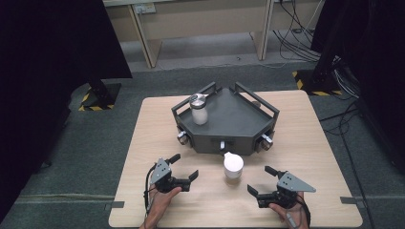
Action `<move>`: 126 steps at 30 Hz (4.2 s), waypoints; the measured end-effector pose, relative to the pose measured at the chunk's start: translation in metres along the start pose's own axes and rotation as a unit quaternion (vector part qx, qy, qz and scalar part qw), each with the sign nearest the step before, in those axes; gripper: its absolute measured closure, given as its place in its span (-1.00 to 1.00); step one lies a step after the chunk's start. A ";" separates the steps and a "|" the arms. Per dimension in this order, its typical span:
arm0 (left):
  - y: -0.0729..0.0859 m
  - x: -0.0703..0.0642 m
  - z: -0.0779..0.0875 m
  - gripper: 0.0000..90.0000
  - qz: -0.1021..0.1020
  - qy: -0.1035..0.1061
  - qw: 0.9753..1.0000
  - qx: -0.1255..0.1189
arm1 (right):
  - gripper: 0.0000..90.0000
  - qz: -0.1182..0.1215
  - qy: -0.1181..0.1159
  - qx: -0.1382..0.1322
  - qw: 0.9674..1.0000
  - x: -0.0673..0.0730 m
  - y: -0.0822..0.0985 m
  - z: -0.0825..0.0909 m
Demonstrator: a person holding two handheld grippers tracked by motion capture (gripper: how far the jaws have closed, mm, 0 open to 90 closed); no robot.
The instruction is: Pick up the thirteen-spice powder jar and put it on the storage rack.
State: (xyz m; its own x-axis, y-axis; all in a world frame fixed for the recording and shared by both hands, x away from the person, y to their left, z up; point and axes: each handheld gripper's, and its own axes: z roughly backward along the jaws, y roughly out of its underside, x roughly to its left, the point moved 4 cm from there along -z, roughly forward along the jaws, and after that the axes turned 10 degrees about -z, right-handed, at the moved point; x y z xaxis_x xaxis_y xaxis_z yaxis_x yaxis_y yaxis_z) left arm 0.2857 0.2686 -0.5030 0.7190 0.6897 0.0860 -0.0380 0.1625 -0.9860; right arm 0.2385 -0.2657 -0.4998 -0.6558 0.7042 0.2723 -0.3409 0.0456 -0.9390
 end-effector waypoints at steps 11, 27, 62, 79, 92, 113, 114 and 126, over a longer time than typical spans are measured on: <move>0.001 -0.001 0.000 -0.98 0.001 -0.001 1.000 0.000 | -0.98 0.005 -0.004 -0.002 1.000 0.002 0.000 -0.002; 0.001 0.000 0.000 -0.98 0.002 -0.001 1.000 0.000 | -0.98 0.021 -0.008 -0.004 1.000 0.009 -0.003 -0.010; 0.002 0.000 -0.001 -0.98 0.003 -0.004 1.000 0.002 | -0.96 0.043 -0.023 0.007 0.999 0.018 -0.015 -0.051; 0.003 0.000 0.000 -0.98 0.003 -0.005 1.000 0.002 | -0.68 0.055 -0.022 0.026 0.998 0.021 -0.017 -0.068; 0.003 0.000 0.000 -0.97 0.004 -0.005 1.000 0.003 | -0.33 0.063 -0.018 0.043 0.997 0.021 -0.018 -0.075; 0.003 0.000 0.000 -0.97 0.002 -0.005 1.000 0.004 | -0.32 0.083 -0.017 0.031 0.996 0.028 -0.037 -0.060; 0.003 0.000 0.000 -0.97 0.002 -0.005 1.000 0.004 | -0.32 0.083 -0.017 0.031 0.996 0.028 -0.039 -0.059; 0.003 0.001 0.000 -0.97 0.003 -0.005 1.000 0.004 | -0.32 0.088 -0.022 0.033 0.995 0.031 -0.065 -0.054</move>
State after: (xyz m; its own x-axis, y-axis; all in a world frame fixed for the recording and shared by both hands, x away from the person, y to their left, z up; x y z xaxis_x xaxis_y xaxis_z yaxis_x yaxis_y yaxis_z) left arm 0.2864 0.2694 -0.5061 0.7119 0.6976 0.0810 -0.0488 0.1642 -0.9852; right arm 0.2764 -0.2089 -0.4420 -0.7379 0.6652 0.1142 -0.2601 -0.1242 -0.9576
